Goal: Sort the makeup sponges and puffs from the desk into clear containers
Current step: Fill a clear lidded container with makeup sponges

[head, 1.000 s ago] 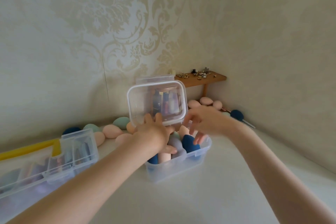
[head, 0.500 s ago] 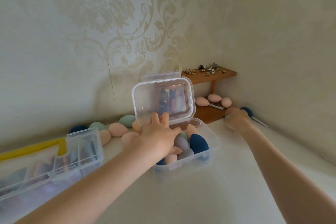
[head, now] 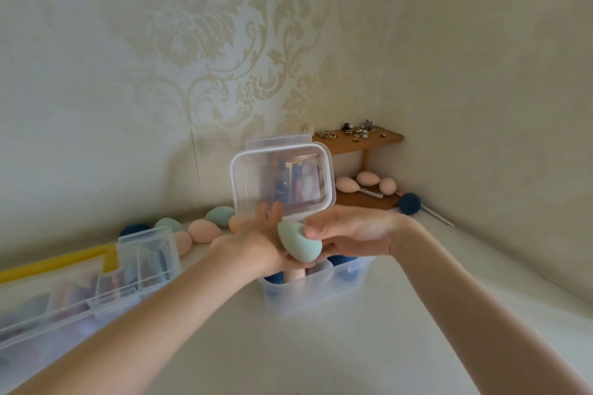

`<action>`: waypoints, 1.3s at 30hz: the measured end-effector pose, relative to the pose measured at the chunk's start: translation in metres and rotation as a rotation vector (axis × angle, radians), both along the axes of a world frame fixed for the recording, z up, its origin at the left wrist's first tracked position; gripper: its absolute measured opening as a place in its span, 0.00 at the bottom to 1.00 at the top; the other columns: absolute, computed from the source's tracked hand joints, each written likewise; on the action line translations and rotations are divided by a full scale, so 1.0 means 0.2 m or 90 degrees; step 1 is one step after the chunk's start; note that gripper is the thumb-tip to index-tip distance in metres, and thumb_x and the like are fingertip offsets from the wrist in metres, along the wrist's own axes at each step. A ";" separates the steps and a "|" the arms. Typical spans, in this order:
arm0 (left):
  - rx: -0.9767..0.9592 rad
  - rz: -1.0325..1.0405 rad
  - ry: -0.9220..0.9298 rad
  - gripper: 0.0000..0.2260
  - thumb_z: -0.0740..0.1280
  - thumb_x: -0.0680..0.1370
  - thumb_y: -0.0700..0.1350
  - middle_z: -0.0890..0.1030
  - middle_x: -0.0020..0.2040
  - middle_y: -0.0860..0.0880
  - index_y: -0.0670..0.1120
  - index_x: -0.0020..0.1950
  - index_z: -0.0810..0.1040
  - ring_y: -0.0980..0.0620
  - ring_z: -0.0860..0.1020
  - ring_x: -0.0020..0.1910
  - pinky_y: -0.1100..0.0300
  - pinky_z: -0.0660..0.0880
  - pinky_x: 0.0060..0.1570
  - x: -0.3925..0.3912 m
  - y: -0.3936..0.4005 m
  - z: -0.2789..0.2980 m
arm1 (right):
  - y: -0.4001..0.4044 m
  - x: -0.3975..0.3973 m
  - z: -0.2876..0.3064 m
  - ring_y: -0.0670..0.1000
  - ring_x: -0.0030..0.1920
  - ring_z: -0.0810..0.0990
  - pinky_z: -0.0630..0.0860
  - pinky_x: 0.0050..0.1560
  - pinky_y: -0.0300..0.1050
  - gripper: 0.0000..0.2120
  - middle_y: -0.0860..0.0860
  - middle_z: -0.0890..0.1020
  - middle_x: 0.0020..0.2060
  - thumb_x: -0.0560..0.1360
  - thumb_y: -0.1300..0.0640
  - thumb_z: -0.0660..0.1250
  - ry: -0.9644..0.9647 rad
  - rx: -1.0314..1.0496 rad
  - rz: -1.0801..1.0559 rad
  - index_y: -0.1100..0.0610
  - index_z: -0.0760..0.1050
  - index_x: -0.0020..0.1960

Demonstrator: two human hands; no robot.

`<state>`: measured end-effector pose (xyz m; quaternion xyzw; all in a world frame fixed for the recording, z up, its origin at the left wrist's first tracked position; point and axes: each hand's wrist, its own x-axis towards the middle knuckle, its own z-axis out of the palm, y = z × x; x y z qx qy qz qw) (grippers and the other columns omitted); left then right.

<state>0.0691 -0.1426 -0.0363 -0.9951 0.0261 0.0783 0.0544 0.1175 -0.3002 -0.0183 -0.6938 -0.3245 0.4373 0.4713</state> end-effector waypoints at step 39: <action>0.096 -0.043 0.166 0.31 0.73 0.68 0.54 0.58 0.65 0.44 0.51 0.67 0.65 0.41 0.60 0.66 0.45 0.71 0.62 0.06 -0.06 0.14 | -0.28 0.40 -0.18 0.65 0.66 0.65 0.64 0.64 0.54 0.19 0.62 0.68 0.65 0.76 0.56 0.58 -0.504 -0.624 -0.641 0.51 0.66 0.67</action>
